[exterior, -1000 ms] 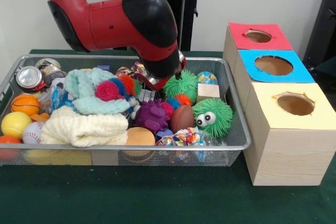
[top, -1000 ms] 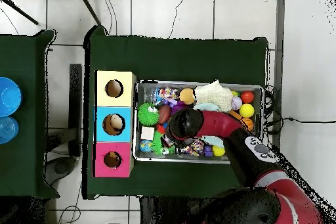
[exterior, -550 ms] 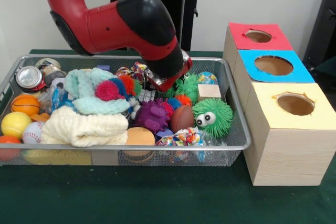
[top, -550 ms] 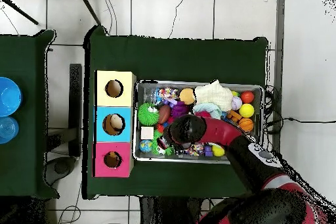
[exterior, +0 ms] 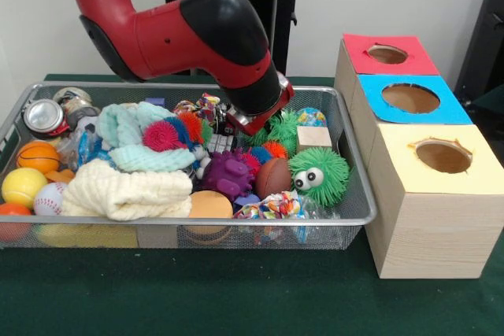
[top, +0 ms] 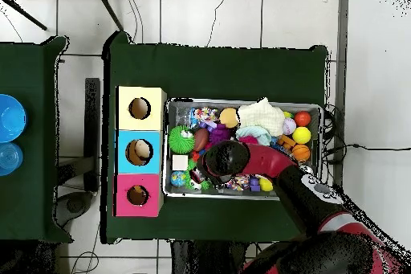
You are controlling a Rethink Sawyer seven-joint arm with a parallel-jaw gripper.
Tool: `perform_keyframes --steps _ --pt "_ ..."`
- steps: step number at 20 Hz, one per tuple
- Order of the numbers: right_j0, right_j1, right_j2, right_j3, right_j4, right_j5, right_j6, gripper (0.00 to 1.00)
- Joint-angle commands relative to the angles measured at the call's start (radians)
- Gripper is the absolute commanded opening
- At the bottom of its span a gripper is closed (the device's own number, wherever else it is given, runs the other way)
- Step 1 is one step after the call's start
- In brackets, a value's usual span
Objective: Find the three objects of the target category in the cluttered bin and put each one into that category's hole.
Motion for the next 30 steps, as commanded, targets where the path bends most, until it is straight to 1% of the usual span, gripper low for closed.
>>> perform_keyframes --steps 1,5,7,10,12,16,20,25,30 --pt "0.048 -0.061 -0.004 -0.013 -0.037 0.164 -0.029 0.00" --pt "0.024 -0.193 0.003 0.027 -0.032 0.221 -0.045 0.00" --pt "0.017 -0.244 0.010 0.029 -0.029 0.248 -0.052 0.00" --pt "0.023 -0.295 0.013 0.010 -0.028 0.294 -0.050 0.00" --pt "0.032 -0.313 0.009 -0.011 -0.034 0.312 -0.047 0.00" --pt "0.043 -0.321 0.006 -0.045 -0.048 0.296 -0.027 0.00" --pt "0.052 -0.316 -0.001 -0.078 -0.069 0.289 -0.027 0.00" --pt "0.046 -0.320 -0.005 -0.075 -0.079 0.283 -0.033 0.00" --pt "0.067 -0.291 -0.005 -0.080 -0.062 0.237 0.020 0.00"
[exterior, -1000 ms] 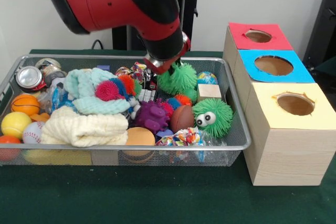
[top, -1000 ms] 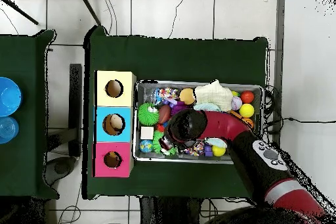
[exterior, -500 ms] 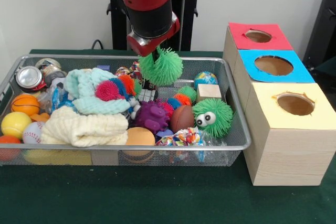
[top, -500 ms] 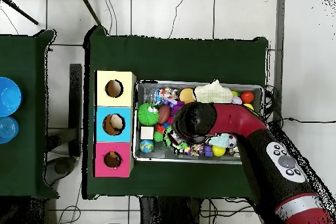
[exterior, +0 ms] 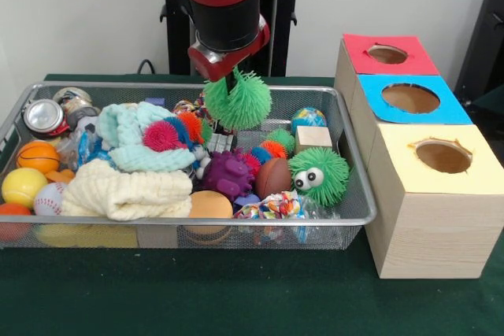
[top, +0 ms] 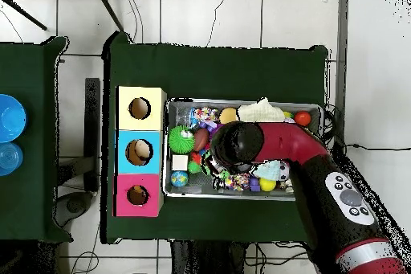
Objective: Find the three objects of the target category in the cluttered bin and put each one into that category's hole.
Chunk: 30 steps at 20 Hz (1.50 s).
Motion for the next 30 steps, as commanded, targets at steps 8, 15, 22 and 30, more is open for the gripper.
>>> perform_keyframes --steps 8,15,22,30 --pt "0.085 0.074 -0.003 -0.106 0.041 0.007 0.132 0.00" --pt "0.087 0.123 -0.009 -0.198 0.060 0.057 0.085 0.00" --pt "0.076 0.126 -0.013 -0.186 0.060 0.034 0.067 1.00" --pt "0.082 0.124 -0.020 -0.169 0.053 0.002 0.082 1.00"
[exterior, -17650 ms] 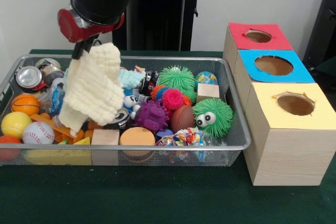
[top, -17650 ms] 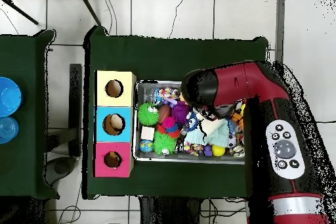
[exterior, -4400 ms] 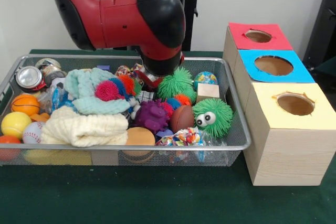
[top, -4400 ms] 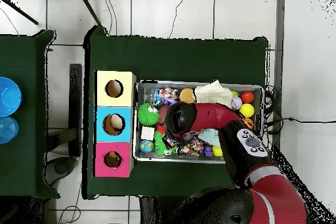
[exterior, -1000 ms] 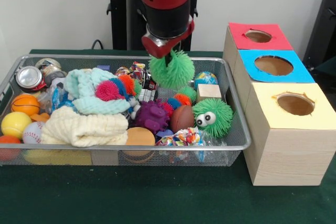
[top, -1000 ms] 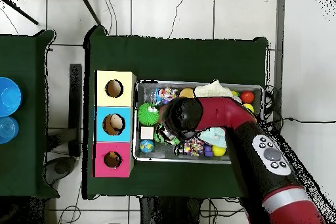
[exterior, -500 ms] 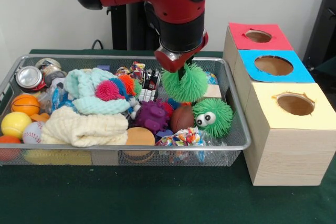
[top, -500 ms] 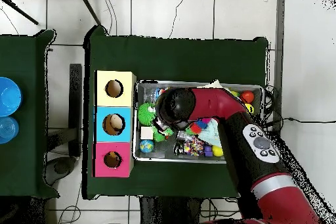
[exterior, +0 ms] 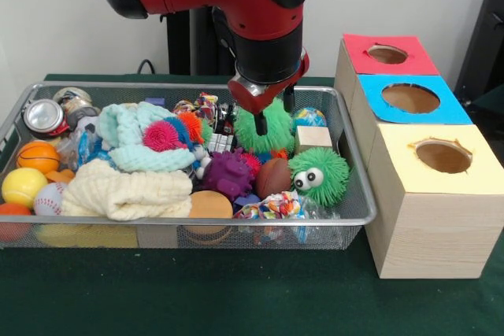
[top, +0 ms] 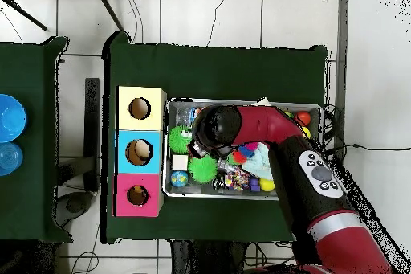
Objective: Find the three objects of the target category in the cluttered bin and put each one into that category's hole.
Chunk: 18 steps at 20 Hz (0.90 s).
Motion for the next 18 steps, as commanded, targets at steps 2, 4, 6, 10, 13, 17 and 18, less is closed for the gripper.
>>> perform_keyframes --steps 2,4,6,10,13,17,18 --pt "-0.017 0.029 -0.012 -0.035 0.020 -0.004 0.081 1.00" --pt "-0.006 0.041 -0.013 -0.058 0.018 -0.007 0.088 1.00" --pt "-0.004 0.047 -0.020 -0.081 0.008 -0.034 0.100 1.00" --pt "-0.007 0.055 -0.026 -0.124 -0.013 -0.059 0.093 1.00" --pt "-0.021 0.058 -0.023 -0.137 -0.007 -0.091 0.102 1.00" --pt "-0.032 0.060 -0.028 -0.140 -0.022 -0.135 0.099 1.00" --pt "-0.034 0.060 -0.029 -0.140 -0.026 -0.147 0.100 1.00"
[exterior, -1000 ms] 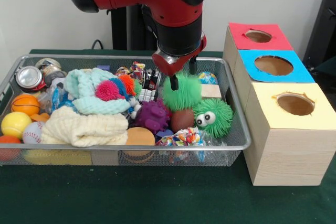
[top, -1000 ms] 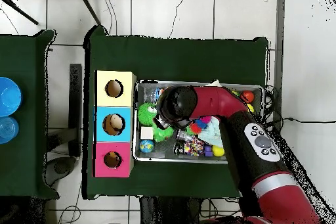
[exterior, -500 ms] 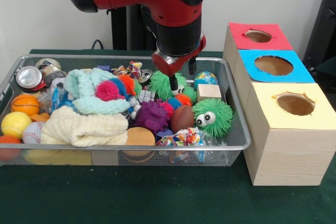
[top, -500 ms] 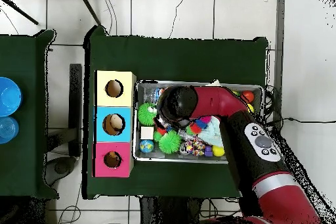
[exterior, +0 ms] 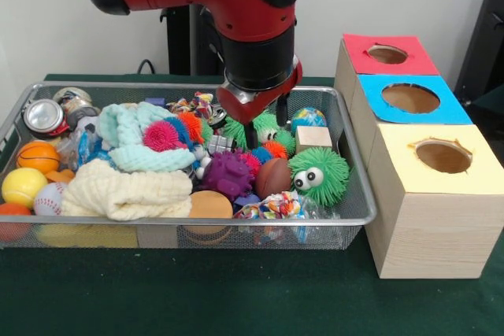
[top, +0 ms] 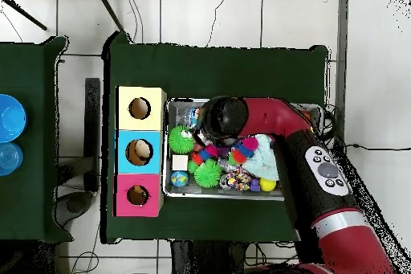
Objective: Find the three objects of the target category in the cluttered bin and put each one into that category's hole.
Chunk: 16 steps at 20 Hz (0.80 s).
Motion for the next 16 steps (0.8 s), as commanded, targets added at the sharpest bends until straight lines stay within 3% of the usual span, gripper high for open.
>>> perform_keyframes --steps 1,6,16 --pt "-0.034 0.054 -0.029 -0.069 -0.027 -0.134 0.097 1.00" --pt "-0.051 0.056 -0.028 -0.075 -0.043 -0.155 0.057 1.00" --pt "-0.035 0.061 -0.084 -0.147 -0.189 -0.109 -0.049 1.00"
